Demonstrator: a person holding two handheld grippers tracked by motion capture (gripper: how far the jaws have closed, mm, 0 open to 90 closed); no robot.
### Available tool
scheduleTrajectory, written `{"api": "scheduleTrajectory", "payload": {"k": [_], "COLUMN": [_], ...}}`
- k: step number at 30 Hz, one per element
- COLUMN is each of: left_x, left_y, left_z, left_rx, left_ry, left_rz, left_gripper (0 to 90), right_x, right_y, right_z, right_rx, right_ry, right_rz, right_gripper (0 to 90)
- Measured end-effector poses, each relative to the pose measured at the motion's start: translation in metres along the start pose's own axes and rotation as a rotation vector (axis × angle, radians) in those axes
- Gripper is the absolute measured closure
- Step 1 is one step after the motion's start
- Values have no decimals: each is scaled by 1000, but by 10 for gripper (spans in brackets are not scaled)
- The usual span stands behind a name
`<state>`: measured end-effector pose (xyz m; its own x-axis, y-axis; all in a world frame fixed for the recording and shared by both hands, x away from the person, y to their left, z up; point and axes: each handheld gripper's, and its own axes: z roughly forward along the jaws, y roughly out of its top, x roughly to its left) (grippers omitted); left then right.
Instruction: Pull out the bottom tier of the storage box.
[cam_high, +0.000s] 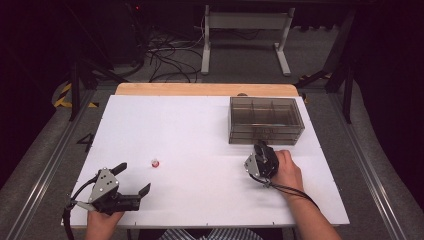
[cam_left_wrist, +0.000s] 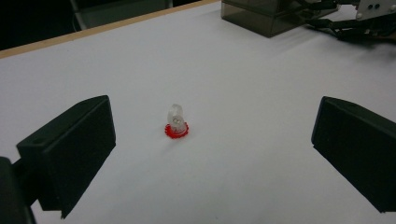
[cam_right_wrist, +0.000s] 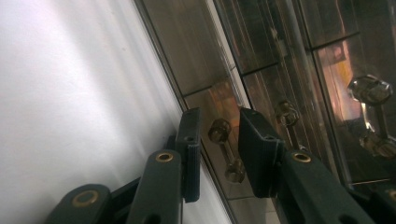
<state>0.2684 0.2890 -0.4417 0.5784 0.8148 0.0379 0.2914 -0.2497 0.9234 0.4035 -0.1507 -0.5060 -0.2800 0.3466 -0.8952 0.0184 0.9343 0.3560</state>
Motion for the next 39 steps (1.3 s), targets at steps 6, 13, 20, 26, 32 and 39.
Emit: {"api": "scheduleTrajectory", "payload": {"k": [6, 13, 20, 26, 32, 39], "left_x": [0, 0, 0, 0, 0, 1], "left_y": [0, 0, 0, 0, 0, 0], "left_z": [0, 0, 1, 2, 1, 1], "left_rx": [-2, -4, 0, 0, -1, 0], "left_ry": [-3, -4, -5, -8, -4, -6], "left_rz": [-6, -9, -4, -4, -8, -8], "left_gripper": [6, 6, 6, 6, 6, 6], "right_x": [0, 3, 4, 3, 3, 5], "right_y": [0, 0, 0, 1, 1, 1], "right_z": [1, 1, 2, 2, 0, -6], "right_rx": [-1, 2, 13, 15, 21, 18], "right_ry": [-9, -33, -35, -34, -29, -28], "right_rz": [-9, -40, -66, -68, -57, -50], "right_gripper": [718, 750, 791, 798, 802, 802]}}
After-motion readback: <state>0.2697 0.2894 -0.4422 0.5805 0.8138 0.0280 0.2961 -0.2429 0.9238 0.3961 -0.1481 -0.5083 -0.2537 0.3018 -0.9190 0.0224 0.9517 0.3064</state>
